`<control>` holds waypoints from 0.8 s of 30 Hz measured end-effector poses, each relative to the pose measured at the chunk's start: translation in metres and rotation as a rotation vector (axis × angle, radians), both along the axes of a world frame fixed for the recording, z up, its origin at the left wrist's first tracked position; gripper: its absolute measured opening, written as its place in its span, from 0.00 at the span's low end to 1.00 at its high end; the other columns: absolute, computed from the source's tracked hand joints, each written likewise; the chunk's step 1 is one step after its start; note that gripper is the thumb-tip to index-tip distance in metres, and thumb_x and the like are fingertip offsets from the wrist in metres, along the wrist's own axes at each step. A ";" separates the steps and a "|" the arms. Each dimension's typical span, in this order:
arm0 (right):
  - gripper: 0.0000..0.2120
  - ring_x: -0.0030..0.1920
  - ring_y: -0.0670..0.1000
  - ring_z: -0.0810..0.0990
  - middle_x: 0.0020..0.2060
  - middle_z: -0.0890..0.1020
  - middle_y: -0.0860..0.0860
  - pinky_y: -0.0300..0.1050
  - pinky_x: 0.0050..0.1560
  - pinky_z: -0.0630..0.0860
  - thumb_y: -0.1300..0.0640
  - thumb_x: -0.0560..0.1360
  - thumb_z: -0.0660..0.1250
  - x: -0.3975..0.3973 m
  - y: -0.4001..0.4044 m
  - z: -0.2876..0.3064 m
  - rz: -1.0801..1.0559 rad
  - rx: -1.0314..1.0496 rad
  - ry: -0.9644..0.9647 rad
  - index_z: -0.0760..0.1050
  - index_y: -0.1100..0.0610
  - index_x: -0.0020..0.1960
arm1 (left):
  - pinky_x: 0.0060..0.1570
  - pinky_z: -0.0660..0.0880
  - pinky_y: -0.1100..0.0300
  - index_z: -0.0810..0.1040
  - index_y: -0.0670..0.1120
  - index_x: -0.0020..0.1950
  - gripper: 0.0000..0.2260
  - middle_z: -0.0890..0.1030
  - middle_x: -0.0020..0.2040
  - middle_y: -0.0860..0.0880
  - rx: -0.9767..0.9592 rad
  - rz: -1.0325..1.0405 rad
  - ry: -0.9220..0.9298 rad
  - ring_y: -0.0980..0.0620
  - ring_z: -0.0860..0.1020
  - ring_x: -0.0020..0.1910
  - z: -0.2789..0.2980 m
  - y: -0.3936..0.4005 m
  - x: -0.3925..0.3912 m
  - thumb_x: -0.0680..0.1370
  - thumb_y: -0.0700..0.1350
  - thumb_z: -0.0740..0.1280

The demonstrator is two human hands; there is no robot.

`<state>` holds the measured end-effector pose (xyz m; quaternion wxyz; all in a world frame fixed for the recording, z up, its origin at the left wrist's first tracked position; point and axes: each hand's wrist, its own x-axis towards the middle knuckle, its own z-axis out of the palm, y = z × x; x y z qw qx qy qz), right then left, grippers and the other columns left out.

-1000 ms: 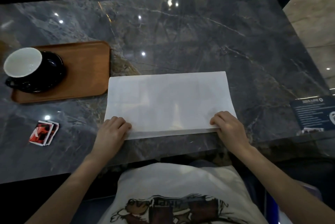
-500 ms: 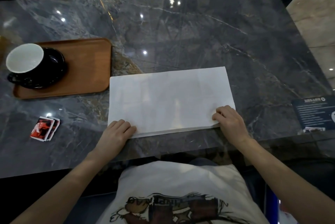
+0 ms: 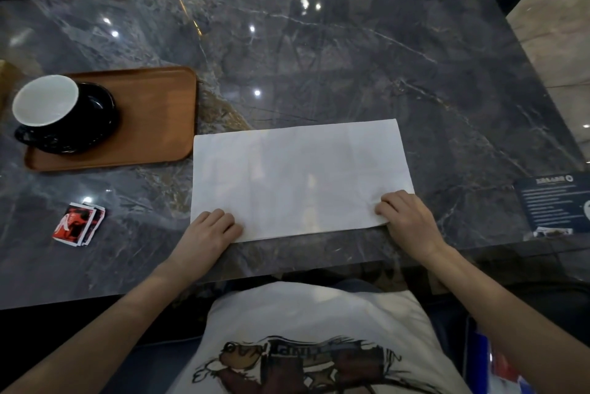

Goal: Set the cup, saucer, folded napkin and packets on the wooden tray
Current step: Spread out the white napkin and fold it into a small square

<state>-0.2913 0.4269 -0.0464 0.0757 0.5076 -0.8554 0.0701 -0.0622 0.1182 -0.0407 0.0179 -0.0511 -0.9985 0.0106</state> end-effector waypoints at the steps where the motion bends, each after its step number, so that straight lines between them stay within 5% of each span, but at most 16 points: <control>1: 0.10 0.34 0.58 0.78 0.35 0.80 0.56 0.44 0.38 0.67 0.67 0.64 0.56 -0.001 0.000 0.002 0.004 0.019 -0.022 0.76 0.61 0.36 | 0.37 0.62 0.57 0.72 0.45 0.41 0.07 0.76 0.35 0.46 0.014 0.024 -0.015 0.49 0.65 0.39 0.000 0.000 -0.001 0.66 0.39 0.57; 5: 0.11 0.38 0.58 0.79 0.38 0.80 0.55 0.48 0.39 0.76 0.59 0.65 0.55 -0.001 0.000 0.017 0.018 0.140 -0.140 0.75 0.60 0.39 | 0.29 0.70 0.58 0.72 0.46 0.40 0.09 0.76 0.34 0.47 0.090 0.081 -0.138 0.48 0.73 0.34 0.009 0.002 -0.004 0.64 0.41 0.55; 10: 0.21 0.43 0.56 0.77 0.41 0.79 0.53 0.50 0.49 0.70 0.51 0.70 0.47 -0.003 -0.013 0.033 -0.111 0.234 -0.298 0.77 0.59 0.42 | 0.26 0.72 0.58 0.75 0.43 0.36 0.10 0.76 0.32 0.46 0.237 0.170 -0.150 0.45 0.76 0.30 0.023 0.012 -0.023 0.67 0.46 0.56; 14: 0.11 0.47 0.58 0.77 0.44 0.82 0.56 0.51 0.54 0.66 0.60 0.76 0.56 -0.005 -0.054 0.035 -0.470 0.064 -0.356 0.77 0.60 0.48 | 0.33 0.75 0.57 0.77 0.42 0.43 0.11 0.79 0.39 0.44 0.279 0.184 -0.039 0.44 0.78 0.37 0.023 0.032 -0.068 0.71 0.45 0.57; 17: 0.16 0.60 0.58 0.73 0.58 0.79 0.57 0.49 0.61 0.65 0.65 0.75 0.57 -0.001 -0.095 0.030 -0.421 -0.063 -0.469 0.73 0.60 0.61 | 0.45 0.77 0.54 0.76 0.43 0.55 0.15 0.80 0.53 0.41 0.266 0.257 0.005 0.41 0.79 0.50 0.019 0.047 -0.110 0.73 0.45 0.57; 20: 0.21 0.72 0.55 0.62 0.72 0.66 0.57 0.48 0.72 0.56 0.60 0.79 0.51 0.002 -0.133 0.022 -0.318 -0.016 -0.536 0.62 0.60 0.71 | 0.70 0.60 0.50 0.60 0.42 0.72 0.22 0.63 0.73 0.42 0.302 0.433 -0.082 0.44 0.62 0.72 0.012 0.054 -0.145 0.79 0.48 0.54; 22: 0.23 0.76 0.53 0.53 0.75 0.57 0.55 0.48 0.75 0.48 0.54 0.80 0.48 0.000 -0.153 0.016 -0.264 0.032 -0.540 0.54 0.58 0.74 | 0.74 0.45 0.52 0.48 0.42 0.75 0.25 0.49 0.77 0.45 0.305 0.497 -0.153 0.48 0.48 0.76 0.002 0.051 -0.161 0.81 0.50 0.48; 24: 0.25 0.76 0.50 0.47 0.77 0.51 0.52 0.49 0.75 0.42 0.50 0.81 0.47 -0.005 -0.167 0.009 -0.258 0.085 -0.548 0.49 0.56 0.75 | 0.73 0.39 0.52 0.43 0.43 0.75 0.25 0.44 0.77 0.46 0.255 0.510 -0.184 0.50 0.42 0.76 -0.009 0.044 -0.168 0.80 0.52 0.44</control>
